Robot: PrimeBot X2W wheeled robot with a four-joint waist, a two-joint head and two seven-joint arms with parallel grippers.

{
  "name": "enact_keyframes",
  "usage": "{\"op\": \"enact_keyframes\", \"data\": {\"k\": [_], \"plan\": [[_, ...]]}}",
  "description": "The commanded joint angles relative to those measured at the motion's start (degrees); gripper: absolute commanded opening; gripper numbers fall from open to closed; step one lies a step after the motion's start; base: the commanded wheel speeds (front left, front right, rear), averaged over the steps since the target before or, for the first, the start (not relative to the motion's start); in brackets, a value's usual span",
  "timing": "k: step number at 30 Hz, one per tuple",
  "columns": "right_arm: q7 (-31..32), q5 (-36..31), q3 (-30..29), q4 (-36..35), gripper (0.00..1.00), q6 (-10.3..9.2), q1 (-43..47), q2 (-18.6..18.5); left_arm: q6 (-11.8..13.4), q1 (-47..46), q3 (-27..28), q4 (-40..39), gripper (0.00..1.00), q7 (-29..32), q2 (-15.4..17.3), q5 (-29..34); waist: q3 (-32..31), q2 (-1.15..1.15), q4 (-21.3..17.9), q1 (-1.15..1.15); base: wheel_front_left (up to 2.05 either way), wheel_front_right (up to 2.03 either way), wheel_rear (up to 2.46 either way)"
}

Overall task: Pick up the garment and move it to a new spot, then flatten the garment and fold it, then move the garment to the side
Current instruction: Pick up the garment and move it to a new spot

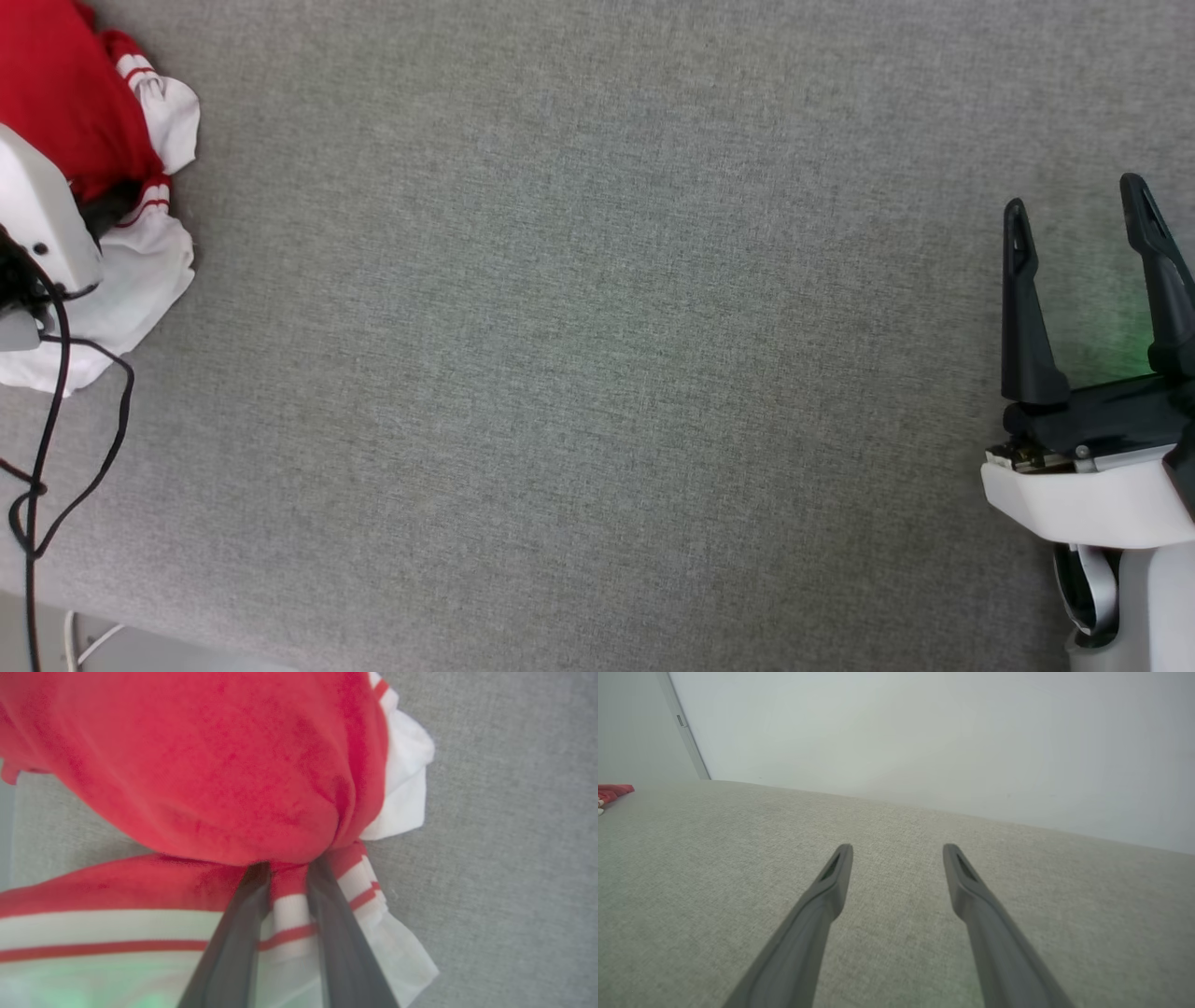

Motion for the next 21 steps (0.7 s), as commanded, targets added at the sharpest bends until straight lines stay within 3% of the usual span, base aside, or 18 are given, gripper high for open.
{"op": "enact_keyframes", "data": {"k": [1,8,14,21], "plan": [[-0.1,0.4,0.1,0.3,1.00,-0.02,-0.7,0.1,0.0,0.5,-2.0,0.3,0.00,-1.4,-0.8,0.3,-1.3,0.00,0.2,0.01,0.00,0.00,0.00],[-0.1,1.7,0.5,1.6,1.00,-0.02,0.3,0.6,0.0,-4.0,-4.8,-5.2,0.00,-8.1,5.6,1.3,-7.5,0.00,-0.1,0.01,0.00,0.00,0.00],[-0.1,4.3,0.4,2.4,1.00,-0.02,1.9,0.7,0.0,-8.0,-8.6,-13.2,0.00,-9.8,9.7,3.4,-12.7,0.00,-1.9,0.01,0.00,0.00,0.00],[-0.1,7.6,-0.3,2.8,1.00,-0.02,3.0,0.7,0.0,-12.6,-12.3,-22.2,0.00,-8.4,8.5,5.9,-16.0,0.00,-5.7,0.01,0.00,0.00,0.00]]}}
